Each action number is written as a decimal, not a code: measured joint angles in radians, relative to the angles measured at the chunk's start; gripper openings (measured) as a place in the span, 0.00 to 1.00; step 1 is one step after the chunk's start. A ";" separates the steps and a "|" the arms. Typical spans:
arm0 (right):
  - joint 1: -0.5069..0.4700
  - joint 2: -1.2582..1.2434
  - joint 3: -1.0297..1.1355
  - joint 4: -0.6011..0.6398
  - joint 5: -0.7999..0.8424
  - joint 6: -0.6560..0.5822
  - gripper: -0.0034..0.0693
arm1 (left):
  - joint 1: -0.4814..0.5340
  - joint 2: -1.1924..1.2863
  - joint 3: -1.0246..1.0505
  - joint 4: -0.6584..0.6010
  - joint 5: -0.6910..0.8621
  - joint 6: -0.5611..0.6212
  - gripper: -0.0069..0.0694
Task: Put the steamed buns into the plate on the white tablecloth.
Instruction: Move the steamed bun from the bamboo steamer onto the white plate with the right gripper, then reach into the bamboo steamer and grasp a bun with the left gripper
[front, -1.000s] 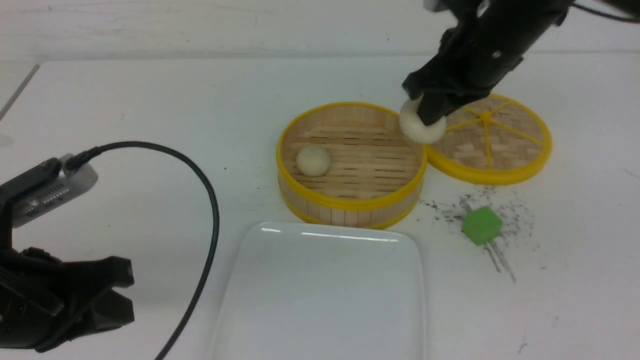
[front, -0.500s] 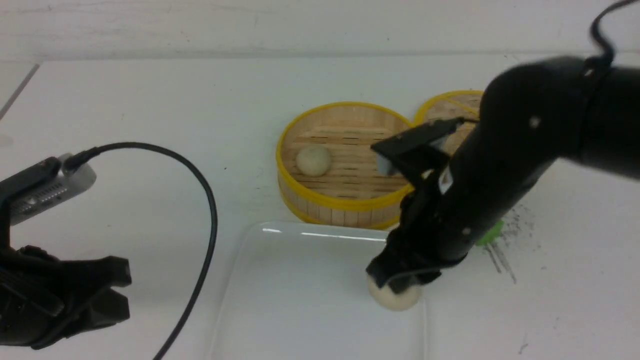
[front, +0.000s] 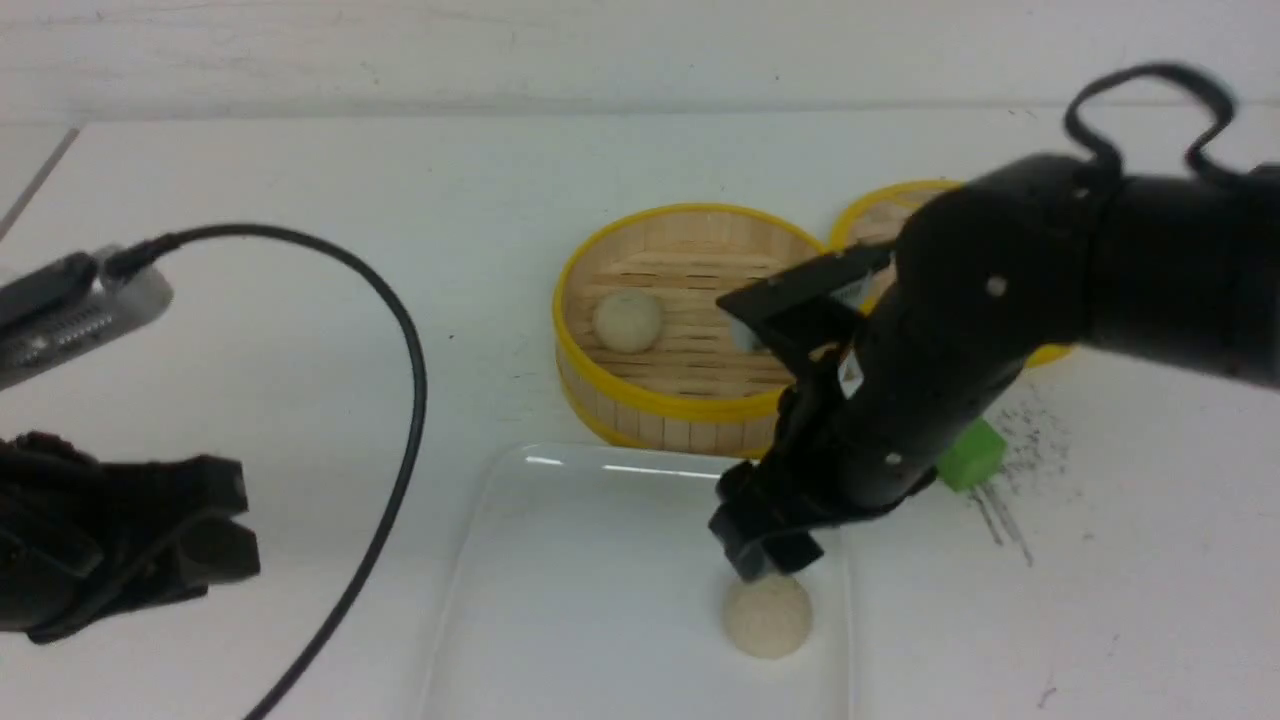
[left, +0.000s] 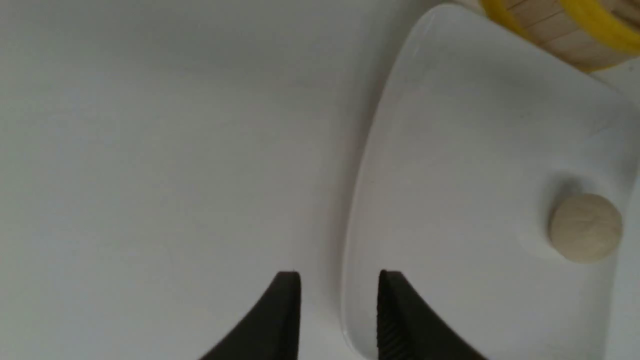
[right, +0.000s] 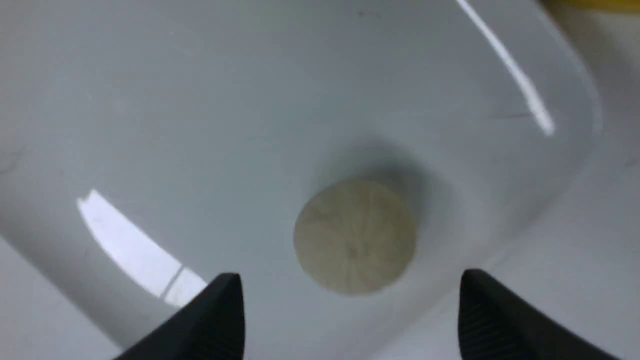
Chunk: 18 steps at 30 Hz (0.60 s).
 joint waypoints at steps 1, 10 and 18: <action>0.000 -0.024 -0.019 -0.024 0.044 0.001 0.78 | 0.000 0.012 -0.031 -0.002 0.015 0.000 0.47; 0.000 -0.383 0.035 -0.281 0.282 0.141 0.15 | -0.116 0.198 -0.252 -0.093 0.124 0.074 0.52; 0.000 -0.677 0.341 -0.305 0.230 0.246 0.03 | -0.334 0.475 -0.463 -0.035 0.078 0.033 0.52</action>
